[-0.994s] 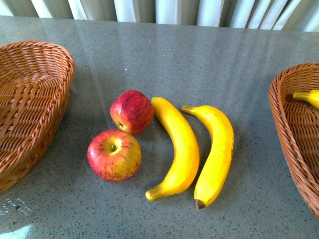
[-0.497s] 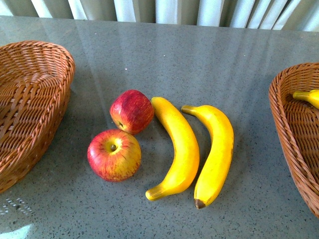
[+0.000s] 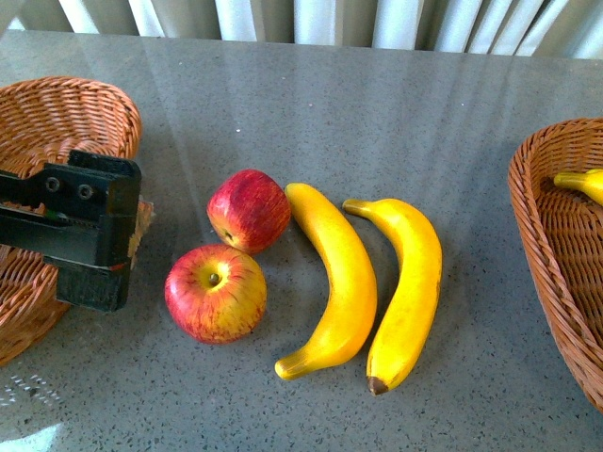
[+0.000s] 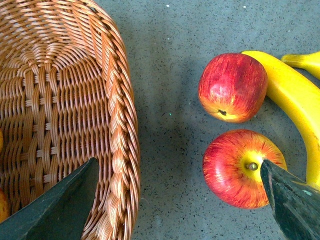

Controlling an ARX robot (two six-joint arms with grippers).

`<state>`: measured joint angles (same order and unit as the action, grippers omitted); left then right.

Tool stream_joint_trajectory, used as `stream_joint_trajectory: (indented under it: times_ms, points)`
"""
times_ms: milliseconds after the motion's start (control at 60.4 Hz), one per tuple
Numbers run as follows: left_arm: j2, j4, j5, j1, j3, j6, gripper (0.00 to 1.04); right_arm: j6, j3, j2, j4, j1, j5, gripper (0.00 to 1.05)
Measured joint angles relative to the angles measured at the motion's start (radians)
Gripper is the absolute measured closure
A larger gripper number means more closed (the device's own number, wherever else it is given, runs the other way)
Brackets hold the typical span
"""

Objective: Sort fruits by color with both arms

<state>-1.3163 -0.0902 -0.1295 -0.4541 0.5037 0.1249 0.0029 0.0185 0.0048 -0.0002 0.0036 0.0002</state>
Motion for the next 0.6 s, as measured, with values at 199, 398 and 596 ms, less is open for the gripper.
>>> stream_joint_trajectory:
  times_ms: [199,398,596]
  points:
    - [-0.077,-0.042,0.056,-0.030,0.010,0.044,0.09,0.000,0.000,0.000,0.000,0.000,0.000,0.09]
    - [-0.140,-0.073,0.081,-0.054,0.026,0.076,0.09,0.000,0.000,0.000,0.000,0.000,0.000,0.09]
    - [-0.192,-0.100,0.089,-0.067,0.026,0.087,0.09,0.000,0.000,0.000,0.000,0.000,0.000,0.09]
